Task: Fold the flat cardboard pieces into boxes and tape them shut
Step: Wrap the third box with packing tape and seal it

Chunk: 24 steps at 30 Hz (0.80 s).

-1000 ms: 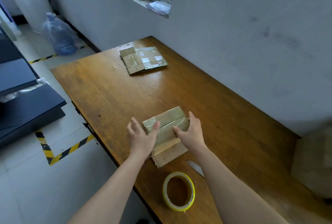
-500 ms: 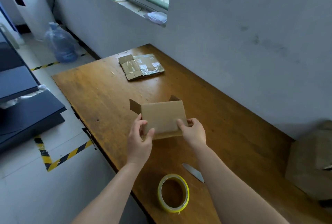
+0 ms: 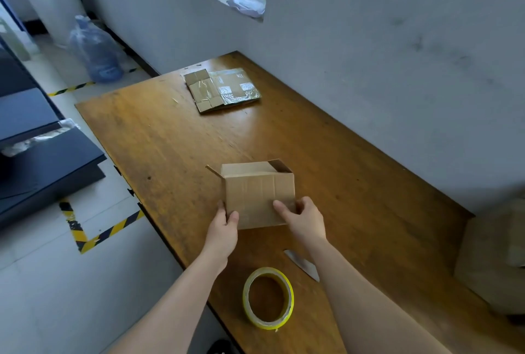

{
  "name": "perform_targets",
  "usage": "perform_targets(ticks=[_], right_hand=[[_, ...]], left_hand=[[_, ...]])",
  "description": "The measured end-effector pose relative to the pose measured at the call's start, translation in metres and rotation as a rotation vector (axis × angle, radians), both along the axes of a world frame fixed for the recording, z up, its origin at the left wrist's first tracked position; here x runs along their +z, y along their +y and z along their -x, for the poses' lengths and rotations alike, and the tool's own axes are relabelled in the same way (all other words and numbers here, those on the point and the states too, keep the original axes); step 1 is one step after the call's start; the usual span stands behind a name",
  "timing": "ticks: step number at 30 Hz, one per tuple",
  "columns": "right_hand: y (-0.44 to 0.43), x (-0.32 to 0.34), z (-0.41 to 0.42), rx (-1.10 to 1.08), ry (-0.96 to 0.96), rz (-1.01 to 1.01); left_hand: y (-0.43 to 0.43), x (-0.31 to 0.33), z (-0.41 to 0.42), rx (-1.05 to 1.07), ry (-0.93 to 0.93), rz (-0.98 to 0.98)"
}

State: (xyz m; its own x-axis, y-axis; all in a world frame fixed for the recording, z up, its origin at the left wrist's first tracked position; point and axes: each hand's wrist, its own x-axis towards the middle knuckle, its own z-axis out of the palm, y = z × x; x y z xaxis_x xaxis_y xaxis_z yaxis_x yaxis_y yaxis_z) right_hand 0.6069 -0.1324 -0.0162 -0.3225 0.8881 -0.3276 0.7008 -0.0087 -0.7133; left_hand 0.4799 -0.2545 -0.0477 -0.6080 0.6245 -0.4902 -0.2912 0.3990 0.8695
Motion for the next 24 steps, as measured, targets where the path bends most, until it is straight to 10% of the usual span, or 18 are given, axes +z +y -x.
perform_targets(ticks=[14,24], right_hand=[[0.009,-0.007,-0.012,-0.041,0.050,-0.035],[-0.003,0.000,-0.026,-0.155,0.128,-0.085]], left_hand=[[0.002,0.010,0.009,0.127,0.028,-0.139],[0.023,0.025,0.008,-0.290,0.279,-0.081]])
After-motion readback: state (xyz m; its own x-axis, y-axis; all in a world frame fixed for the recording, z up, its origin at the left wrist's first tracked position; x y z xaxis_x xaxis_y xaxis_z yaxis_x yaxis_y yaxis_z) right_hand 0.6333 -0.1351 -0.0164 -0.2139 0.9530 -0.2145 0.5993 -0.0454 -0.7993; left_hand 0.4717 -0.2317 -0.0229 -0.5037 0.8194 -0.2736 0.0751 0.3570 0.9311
